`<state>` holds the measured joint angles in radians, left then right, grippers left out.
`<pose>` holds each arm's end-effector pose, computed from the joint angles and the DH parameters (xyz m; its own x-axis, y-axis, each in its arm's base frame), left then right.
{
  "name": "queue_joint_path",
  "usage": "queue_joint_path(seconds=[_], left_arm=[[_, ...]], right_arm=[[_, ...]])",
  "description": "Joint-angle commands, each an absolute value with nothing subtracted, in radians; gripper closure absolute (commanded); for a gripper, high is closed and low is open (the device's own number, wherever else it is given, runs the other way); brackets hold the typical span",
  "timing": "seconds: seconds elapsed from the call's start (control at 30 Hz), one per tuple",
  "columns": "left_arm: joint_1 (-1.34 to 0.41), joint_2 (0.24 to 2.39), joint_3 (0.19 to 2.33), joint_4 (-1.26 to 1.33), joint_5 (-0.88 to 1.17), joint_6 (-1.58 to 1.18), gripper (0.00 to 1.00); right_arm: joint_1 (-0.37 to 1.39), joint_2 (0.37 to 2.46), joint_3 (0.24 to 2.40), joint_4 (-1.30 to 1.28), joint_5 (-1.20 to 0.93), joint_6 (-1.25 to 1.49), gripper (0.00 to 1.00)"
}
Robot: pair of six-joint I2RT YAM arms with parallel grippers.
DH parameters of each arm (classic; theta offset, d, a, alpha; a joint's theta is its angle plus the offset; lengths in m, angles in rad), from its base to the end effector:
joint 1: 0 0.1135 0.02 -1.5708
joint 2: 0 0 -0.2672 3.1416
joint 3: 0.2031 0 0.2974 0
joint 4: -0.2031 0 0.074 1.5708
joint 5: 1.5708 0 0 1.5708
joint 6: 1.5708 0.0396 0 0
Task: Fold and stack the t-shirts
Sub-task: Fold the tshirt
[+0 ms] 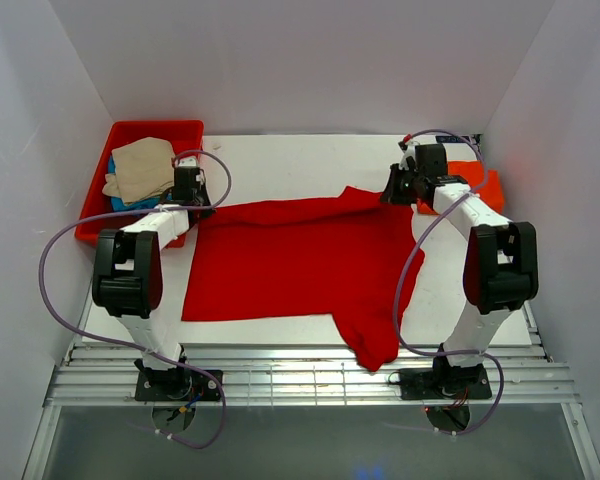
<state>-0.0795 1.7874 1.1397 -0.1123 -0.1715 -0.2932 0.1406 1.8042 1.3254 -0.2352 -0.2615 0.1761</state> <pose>0.4270 -0.0272 0.1687 -0.6444 -0.2343 -0.7279 -0.2416 0.9655 -0.0969 0.4469 0.0736 0.2190 -0.6960 0.0724 -0.7144 -0.2101 0.9308 0.2991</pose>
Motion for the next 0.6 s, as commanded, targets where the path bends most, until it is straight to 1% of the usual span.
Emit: queue_joint_path(seconds=[0.0, 0.1, 0.33, 0.53, 0.57], left_arm=[[-0.094, 1.733, 1.095, -0.113, -0.147, -0.267, 1.0], [-0.103, 1.736, 1.072, -0.13, -0.158, -0.262, 1.0], [-0.136, 1.733, 1.069, -0.212, -0.274, -0.272, 1.0], [-0.184, 1.709, 1.065, -0.278, -0.409, -0.316, 0.99], [-0.19, 1.706, 1.065, -0.296, -0.449, -0.324, 0.97]], right_arm=[[0.146, 1.746, 1.287, -0.222, -0.253, 0.15, 0.92], [0.15, 1.727, 1.259, -0.227, -0.252, 0.144, 0.92], [0.175, 1.691, 1.186, -0.242, -0.2, 0.13, 0.92], [0.207, 1.671, 1.152, -0.275, -0.118, 0.129, 0.92], [0.212, 1.671, 1.151, -0.279, -0.104, 0.13, 0.92]])
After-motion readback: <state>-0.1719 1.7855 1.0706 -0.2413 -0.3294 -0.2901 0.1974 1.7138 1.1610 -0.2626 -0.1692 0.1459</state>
